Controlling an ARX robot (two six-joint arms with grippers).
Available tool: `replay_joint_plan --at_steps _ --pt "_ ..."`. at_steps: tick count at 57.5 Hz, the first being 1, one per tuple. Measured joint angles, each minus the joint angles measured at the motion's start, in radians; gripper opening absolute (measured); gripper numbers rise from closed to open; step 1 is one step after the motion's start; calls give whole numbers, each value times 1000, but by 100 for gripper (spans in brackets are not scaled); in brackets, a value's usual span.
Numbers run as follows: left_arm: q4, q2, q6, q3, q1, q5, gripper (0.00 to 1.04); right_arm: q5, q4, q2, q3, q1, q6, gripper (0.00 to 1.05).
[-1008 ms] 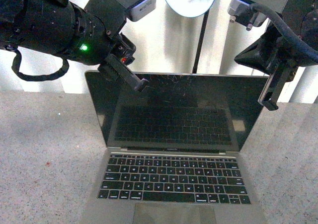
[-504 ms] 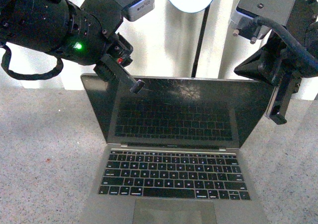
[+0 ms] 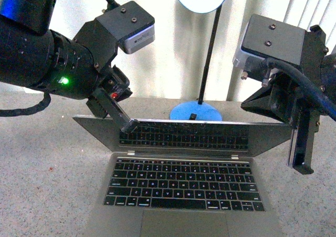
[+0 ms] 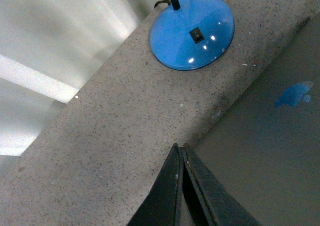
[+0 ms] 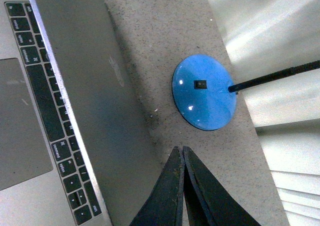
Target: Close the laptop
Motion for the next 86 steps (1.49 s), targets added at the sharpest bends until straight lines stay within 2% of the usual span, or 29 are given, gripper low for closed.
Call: replay_joint_plan --at_steps 38,86 --pt "17 2 -56 -109 -53 45 4 -22 3 11 -94 18 -51 3" --pt "101 61 -99 -195 -109 36 4 -40 76 77 -180 34 -71 3"
